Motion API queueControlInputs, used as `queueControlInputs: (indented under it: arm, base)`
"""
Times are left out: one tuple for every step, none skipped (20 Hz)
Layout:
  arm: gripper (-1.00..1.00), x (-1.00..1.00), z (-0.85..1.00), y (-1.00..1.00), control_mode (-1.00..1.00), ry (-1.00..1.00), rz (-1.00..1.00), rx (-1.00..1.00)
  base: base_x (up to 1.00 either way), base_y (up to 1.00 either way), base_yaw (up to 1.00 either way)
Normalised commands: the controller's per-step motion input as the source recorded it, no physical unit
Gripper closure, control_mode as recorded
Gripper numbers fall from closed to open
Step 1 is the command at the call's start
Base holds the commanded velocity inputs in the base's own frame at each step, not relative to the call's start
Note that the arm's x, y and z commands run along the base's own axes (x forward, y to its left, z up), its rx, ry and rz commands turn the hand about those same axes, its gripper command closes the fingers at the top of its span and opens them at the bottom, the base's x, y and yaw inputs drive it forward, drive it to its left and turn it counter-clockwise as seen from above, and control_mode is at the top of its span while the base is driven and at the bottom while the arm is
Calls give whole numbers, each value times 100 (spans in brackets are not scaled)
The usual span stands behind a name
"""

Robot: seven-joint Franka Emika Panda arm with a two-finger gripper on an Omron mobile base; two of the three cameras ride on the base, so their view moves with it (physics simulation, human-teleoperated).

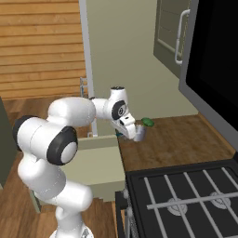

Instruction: Pick the measuring cup from the drawer and place it on the counter.

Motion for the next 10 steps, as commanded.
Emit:
queueControlInputs:
  arm:
    - [100,23,-40,-52,-100,-10,3,0]
    - [100,19,-29,-54,-100,-12,3,0]
    - [100,33,-24,-49,-100,-16,2,0]
    - [100,49,-28,-51,-100,-19,4,0]
    - [100,54,-29,-51,-100,-20,5,0]
    - [100,46,-24,-48,-100,-20,5,0]
    - [100,39,-22,-42,-100,-20,4,0]
    - [100,34,-27,-24,-100,-19,5,0]
    - [100,31,-43,-1,-100,-15,5,0]
    - [100,35,-48,0,-100,-7,6,0]
  base:
    - [0,0,0]
    - [0,0,0]
    - [0,0,0]
    - [0,0,0]
    - [0,0,0]
    - [0,0,0]
    - [0,0,0]
    - [0,0,0]
    - [0,0,0]
    - [0,0,0]
